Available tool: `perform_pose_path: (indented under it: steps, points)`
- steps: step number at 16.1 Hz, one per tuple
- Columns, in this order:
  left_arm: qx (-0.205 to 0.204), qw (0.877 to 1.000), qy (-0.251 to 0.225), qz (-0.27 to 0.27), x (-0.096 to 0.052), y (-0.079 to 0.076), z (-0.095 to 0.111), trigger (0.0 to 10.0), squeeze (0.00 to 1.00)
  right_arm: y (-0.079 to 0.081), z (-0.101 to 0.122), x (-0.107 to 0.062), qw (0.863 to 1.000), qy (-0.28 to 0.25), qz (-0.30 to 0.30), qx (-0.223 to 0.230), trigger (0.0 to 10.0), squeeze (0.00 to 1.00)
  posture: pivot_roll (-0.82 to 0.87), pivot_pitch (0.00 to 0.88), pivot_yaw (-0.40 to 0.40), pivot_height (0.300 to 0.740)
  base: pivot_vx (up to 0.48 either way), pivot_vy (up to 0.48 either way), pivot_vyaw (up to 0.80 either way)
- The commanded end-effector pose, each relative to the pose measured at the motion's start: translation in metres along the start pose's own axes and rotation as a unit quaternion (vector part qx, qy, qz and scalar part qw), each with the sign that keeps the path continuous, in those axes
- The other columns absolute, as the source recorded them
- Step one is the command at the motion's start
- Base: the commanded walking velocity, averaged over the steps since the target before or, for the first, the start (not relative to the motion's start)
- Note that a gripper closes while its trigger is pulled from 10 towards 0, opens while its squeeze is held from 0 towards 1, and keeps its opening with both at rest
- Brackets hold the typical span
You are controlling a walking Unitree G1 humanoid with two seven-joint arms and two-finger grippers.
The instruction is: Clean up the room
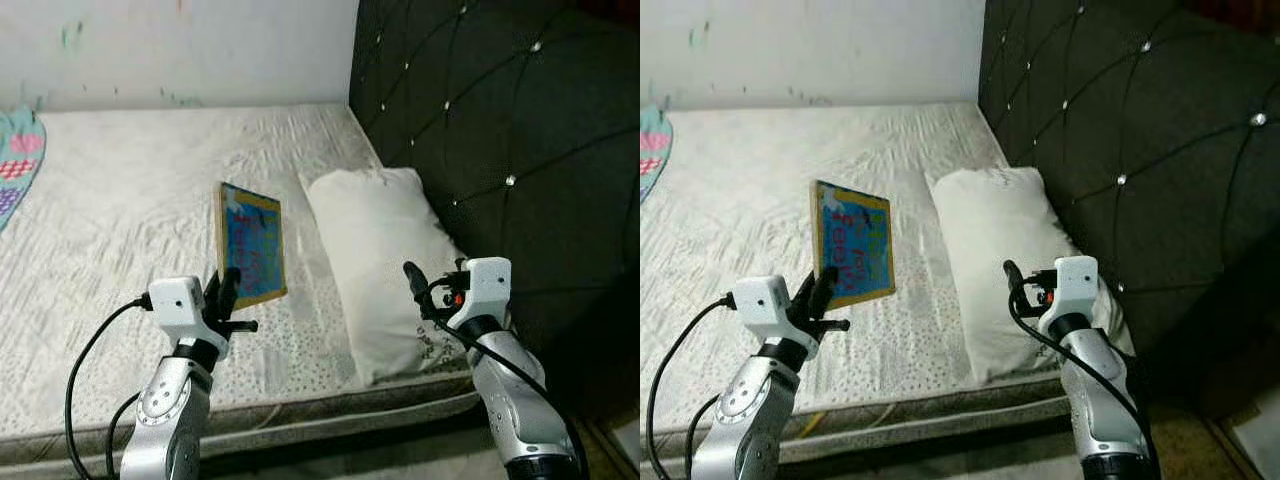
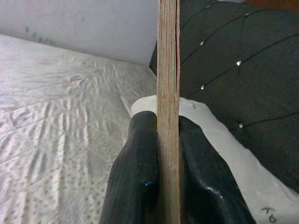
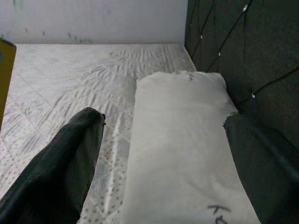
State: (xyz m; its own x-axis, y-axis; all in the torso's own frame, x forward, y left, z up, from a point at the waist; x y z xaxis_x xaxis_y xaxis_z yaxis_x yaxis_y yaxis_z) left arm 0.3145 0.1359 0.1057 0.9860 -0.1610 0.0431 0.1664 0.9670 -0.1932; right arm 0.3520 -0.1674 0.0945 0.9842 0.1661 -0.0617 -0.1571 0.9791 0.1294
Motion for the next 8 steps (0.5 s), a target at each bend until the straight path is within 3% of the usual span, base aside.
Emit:
perform_pose_path:
  steps: [1, 4, 8]
  points:
    - [0.001, 1.0, -0.024, -0.011, 0.0011, -0.0052, 0.0135, 10.0, 0.0, -0.0008, 0.0037, 0.0006, 1.0, -0.006, 0.0, -0.004, 10.0, 0.0, -0.03, 0.015, -0.01, 0.74, 0.398, 0.0, 0.0]
    - [0.001, 1.0, -0.02, -0.012, 0.0012, -0.0067, 0.0118, 10.0, 0.0, -0.0022, 0.0031, -0.0003, 1.0, -0.006, -0.002, -0.006, 10.0, 0.0, -0.03, 0.016, -0.009, 0.74, 0.379, 0.0, 0.0]
    - [-0.002, 1.0, -0.015, -0.01, 0.002, -0.0073, 0.0089, 10.0, 0.0, -0.004, 0.0036, -0.0004, 1.0, -0.007, -0.004, -0.01, 10.0, 0.0, -0.03, 0.016, -0.008, 0.74, 0.0, 0.0, 0.0]
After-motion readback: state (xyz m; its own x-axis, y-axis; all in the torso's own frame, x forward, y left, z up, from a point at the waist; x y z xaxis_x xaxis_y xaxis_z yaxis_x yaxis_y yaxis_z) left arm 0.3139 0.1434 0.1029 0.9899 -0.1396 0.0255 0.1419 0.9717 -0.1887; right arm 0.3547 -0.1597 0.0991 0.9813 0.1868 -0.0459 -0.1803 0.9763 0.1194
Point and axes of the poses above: a point about 5 cm out from each wrist's last joint towards the gripper, its own x axis pointing out of the wrist towards the gripper, its own z axis along the axis of the wrist's last joint, y = z × x, the point moved 6 cm from there along x, pointing out of the wrist towards the gripper, and after that the axes turned 5 degrees about x, right-handed, at the moved point
